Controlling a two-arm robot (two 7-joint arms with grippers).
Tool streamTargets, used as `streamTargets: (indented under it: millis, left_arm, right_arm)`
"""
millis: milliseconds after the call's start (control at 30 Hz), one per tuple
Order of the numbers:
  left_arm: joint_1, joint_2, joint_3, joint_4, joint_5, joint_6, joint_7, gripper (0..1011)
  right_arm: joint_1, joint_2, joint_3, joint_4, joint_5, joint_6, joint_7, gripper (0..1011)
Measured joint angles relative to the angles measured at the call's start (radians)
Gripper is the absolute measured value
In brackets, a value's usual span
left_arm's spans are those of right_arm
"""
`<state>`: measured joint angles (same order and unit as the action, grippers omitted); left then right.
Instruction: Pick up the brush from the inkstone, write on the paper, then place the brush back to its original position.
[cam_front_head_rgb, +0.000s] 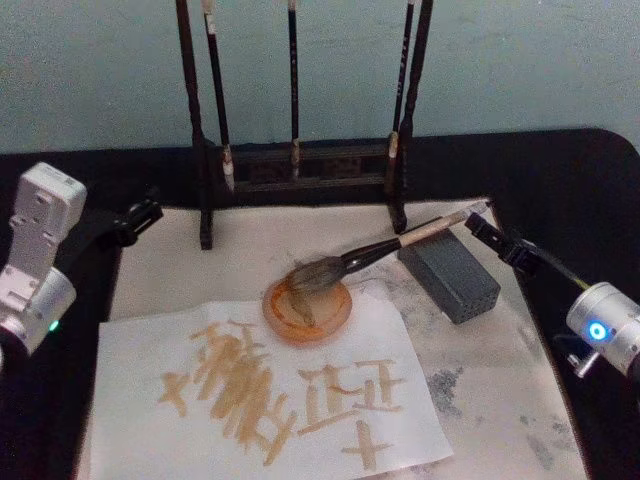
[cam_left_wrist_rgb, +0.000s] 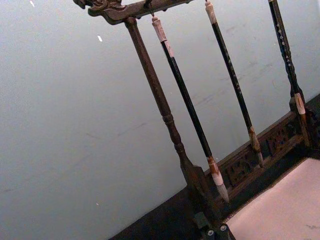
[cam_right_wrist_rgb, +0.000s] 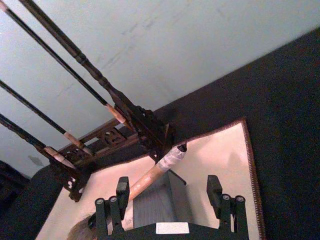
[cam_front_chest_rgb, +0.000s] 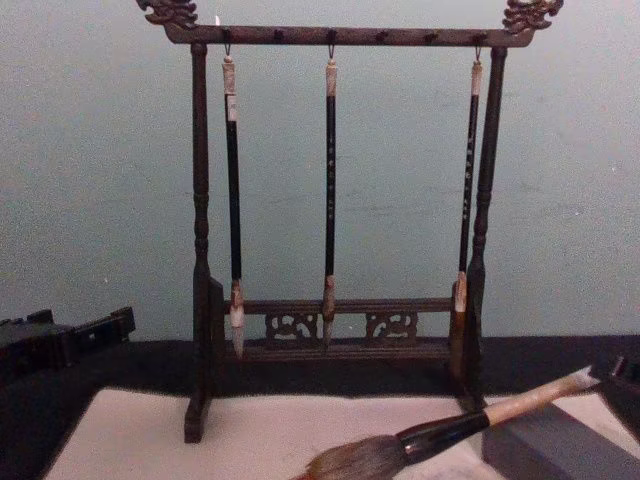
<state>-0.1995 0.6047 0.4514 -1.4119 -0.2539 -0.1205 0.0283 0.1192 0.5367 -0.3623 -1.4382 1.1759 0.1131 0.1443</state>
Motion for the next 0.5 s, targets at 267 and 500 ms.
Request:
streamTargets:
  millis: [267, 500]
  left_arm:
    - [0.0, 0.0, 0.0, 0.0, 0.0, 0.0, 0.0, 1002]
    - [0.0, 0.0, 0.0, 0.0, 0.0, 0.0, 0.0, 1002]
  right_arm:
    - [-0.081, 0.033, 0.024, -0.104, -0.084, -0.062, -0.033, 1002]
    - [-0.11, 0.047, 0.021, -0.147, -0.158, -0.1, -0.062, 1001]
